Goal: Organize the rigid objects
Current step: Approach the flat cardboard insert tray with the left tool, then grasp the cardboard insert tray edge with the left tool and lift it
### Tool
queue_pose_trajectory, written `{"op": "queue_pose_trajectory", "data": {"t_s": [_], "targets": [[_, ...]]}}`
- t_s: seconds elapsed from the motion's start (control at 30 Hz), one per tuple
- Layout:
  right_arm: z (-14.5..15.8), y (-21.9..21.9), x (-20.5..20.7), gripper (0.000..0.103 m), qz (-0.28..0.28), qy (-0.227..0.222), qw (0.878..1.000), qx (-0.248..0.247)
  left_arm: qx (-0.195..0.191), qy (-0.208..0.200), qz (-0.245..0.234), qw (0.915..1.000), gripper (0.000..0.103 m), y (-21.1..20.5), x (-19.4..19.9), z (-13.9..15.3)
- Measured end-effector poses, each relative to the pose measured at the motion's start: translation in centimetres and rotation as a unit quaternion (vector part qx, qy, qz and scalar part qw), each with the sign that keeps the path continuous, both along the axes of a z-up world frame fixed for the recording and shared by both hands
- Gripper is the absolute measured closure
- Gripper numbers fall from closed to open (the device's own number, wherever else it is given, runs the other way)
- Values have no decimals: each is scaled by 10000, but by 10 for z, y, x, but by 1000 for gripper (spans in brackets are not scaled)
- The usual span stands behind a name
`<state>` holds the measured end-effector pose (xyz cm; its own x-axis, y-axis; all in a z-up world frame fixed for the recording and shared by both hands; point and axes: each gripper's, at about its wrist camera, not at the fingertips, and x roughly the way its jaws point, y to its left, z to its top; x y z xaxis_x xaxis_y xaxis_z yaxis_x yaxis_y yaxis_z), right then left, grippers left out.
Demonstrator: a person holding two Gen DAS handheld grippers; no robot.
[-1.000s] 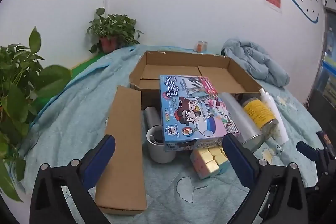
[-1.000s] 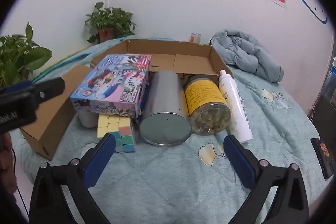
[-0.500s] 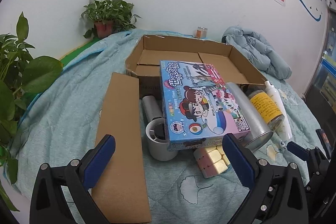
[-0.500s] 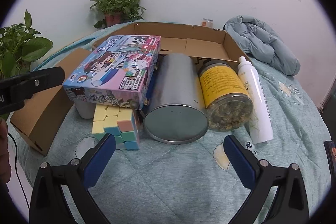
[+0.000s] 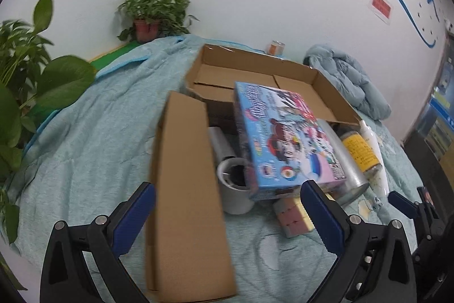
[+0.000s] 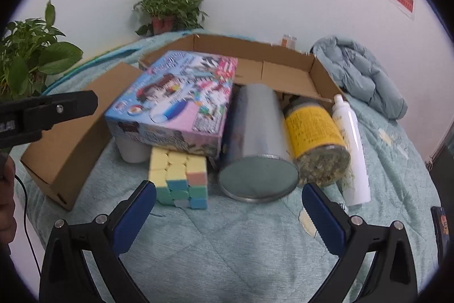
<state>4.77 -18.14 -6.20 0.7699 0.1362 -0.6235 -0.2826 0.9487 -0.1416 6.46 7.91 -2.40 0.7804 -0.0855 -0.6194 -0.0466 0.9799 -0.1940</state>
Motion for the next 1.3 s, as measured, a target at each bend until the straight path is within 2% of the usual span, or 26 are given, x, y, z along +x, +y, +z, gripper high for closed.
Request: {"op": "queue_pose_trajectory", "data": {"t_s": [0.07,0.2,0.33,0.4,0.47,0.5,0.57,0.6,0.67,0.77,0.93,1.0,1.03,1.07,1.1,1.2,1.3], "targets": [[8,11,-7,1,206,-195,9996,0,-177,25,151,9997,0,25,-5,1],[16,35,-15,1,720,-248,9971,73,-663,181,206,9974,1,73,-13,-8],[17,66,-20,1,1252,-38,9919,219,-1399,529,-159,9886,5,105,-10,-27],[17,82,-22,1,1511,163,9876,392,-1724,643,-479,9818,14,108,-7,-35],[15,95,-24,3,1689,305,9842,445,-2016,761,-795,9733,33,110,-2,-42],[15,101,-28,8,1758,342,9829,439,-2149,795,-920,9690,38,109,-1,-45],[12,113,-30,18,1919,460,9796,389,-2446,765,-1313,9576,56,108,2,-44],[10,120,-30,23,1999,557,9776,360,-2456,734,-1394,9565,55,102,3,-42],[9,127,-30,26,2098,652,9749,370,-2319,695,-1417,9599,56,101,5,-40],[12,129,-32,35,2222,636,9722,383,-2362,691,-1584,9562,57,97,6,-35],[15,126,-31,36,2299,886,9656,828,-1983,640,-1796,9614,57,82,0,-18],[15,126,-32,36,2314,971,9638,897,-2016,727,-1863,9588,52,80,-3,-20],[14,125,-32,36,2302,1028,9636,885,-2115,791,-1962,9542,43,82,-3,-23],[10,125,-30,38,2224,1090,9654,819,-2218,811,-2079,9492,37,81,-5,-24],[6,122,-26,41,2070,1183,9682,761,-2233,765,-2129,9481,35,80,-9,-24],[-1,114,-17,49,1715,1366,9728,744,-2259,699,-2166,9472,35,77,-14,-22],[-4,104,-12,50,1499,1442,9759,663,-2382,538,-2083,9471,35,86,-21,-18]]}}
